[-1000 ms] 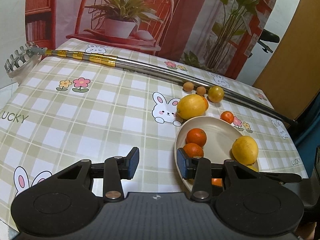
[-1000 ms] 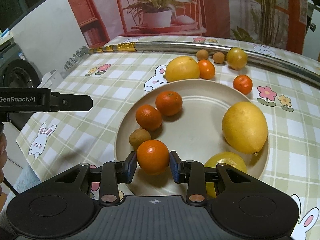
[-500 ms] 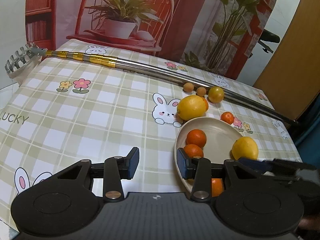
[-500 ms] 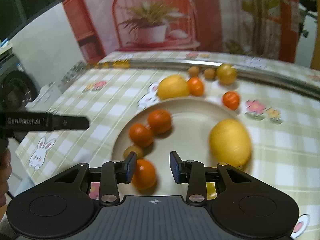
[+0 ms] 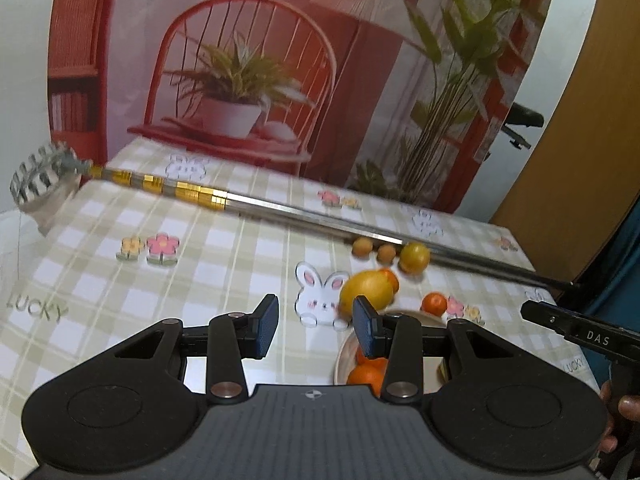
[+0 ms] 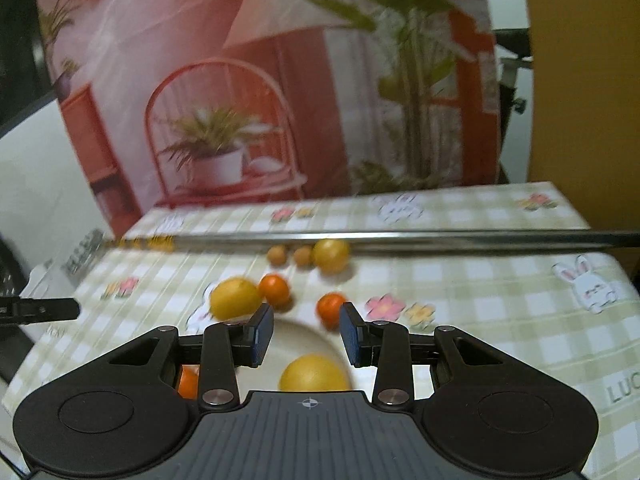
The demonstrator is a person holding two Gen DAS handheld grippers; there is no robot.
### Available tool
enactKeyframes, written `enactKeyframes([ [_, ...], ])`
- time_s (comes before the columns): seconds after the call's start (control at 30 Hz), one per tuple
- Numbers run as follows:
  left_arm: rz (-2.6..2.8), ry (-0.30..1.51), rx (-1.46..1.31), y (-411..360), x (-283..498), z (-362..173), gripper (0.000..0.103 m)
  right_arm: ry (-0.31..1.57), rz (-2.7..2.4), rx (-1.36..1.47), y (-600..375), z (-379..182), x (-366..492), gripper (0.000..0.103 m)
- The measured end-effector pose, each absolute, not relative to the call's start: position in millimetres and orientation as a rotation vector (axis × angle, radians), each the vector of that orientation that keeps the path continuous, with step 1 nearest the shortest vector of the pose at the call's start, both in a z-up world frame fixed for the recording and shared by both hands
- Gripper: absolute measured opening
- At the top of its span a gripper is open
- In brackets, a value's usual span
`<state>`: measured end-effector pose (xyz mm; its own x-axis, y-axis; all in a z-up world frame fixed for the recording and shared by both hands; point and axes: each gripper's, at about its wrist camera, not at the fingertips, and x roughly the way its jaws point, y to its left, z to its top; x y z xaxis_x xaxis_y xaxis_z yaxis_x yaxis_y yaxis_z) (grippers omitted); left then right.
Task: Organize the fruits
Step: 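Move both open tools back to the fruits beside the pole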
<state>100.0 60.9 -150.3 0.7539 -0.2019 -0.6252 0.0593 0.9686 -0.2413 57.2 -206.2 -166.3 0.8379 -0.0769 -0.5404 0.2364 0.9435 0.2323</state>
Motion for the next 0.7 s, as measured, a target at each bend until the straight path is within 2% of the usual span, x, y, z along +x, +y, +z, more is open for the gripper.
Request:
enactKeyframes([
  [0.37, -0.154, 0.665, -0.146, 52, 116, -140, 0.043, 0.506, -0.208, 0.320, -231, -162, 59, 0.034],
  [0.7, -0.189, 0.713, -0.118, 42, 146, -149, 0.043, 0.516, -0.217, 0.337, -245, -174, 68, 0.034],
])
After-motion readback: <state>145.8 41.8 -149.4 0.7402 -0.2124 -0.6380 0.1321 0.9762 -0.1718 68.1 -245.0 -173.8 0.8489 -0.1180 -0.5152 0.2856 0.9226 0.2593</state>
